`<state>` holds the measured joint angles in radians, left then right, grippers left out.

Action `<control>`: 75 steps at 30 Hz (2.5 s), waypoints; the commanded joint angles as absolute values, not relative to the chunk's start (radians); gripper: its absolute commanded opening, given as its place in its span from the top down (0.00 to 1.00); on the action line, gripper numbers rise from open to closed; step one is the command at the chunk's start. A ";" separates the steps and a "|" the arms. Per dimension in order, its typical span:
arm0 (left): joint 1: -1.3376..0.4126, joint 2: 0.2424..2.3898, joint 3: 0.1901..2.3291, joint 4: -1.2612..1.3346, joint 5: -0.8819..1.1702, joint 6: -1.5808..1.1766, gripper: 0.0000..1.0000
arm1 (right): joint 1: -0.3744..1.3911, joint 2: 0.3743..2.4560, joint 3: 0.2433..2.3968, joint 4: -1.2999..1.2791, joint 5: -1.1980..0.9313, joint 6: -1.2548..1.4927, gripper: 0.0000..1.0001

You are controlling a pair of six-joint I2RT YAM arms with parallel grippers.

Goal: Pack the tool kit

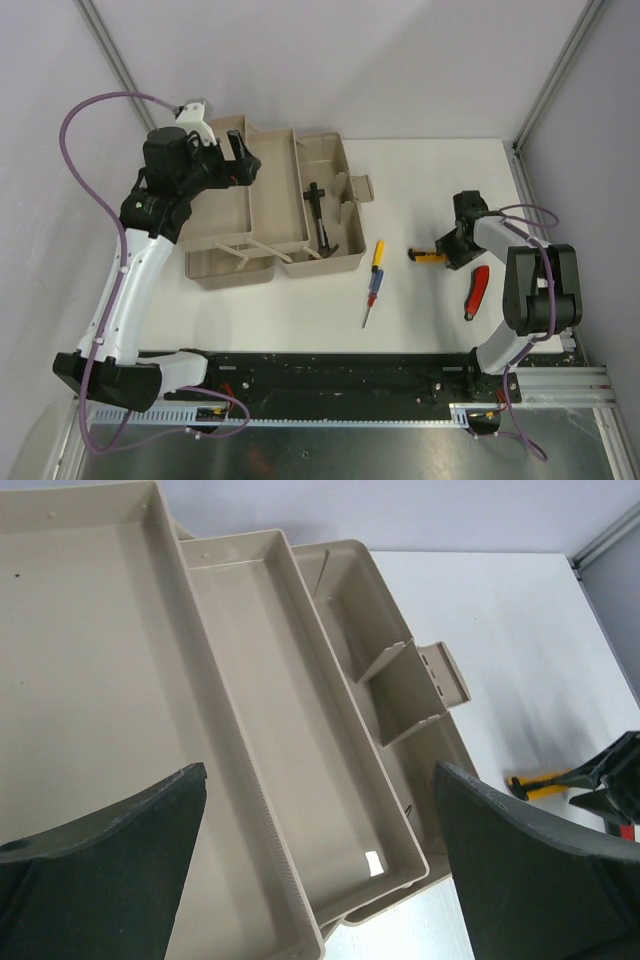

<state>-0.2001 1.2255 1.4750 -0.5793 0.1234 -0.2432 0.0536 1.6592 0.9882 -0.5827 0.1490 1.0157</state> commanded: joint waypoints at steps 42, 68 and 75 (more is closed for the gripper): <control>-0.247 1.252 1.548 -0.545 -0.018 -0.233 0.01 | 0.008 1.728 1.079 -0.610 0.128 1.191 0.56; -0.248 1.250 1.508 -0.546 -0.032 -0.241 0.01 | 0.040 1.673 1.129 -0.741 0.120 1.214 0.53; -0.247 1.247 1.506 -0.546 -0.018 -0.239 0.01 | 0.039 1.729 1.132 -0.688 0.110 1.228 0.48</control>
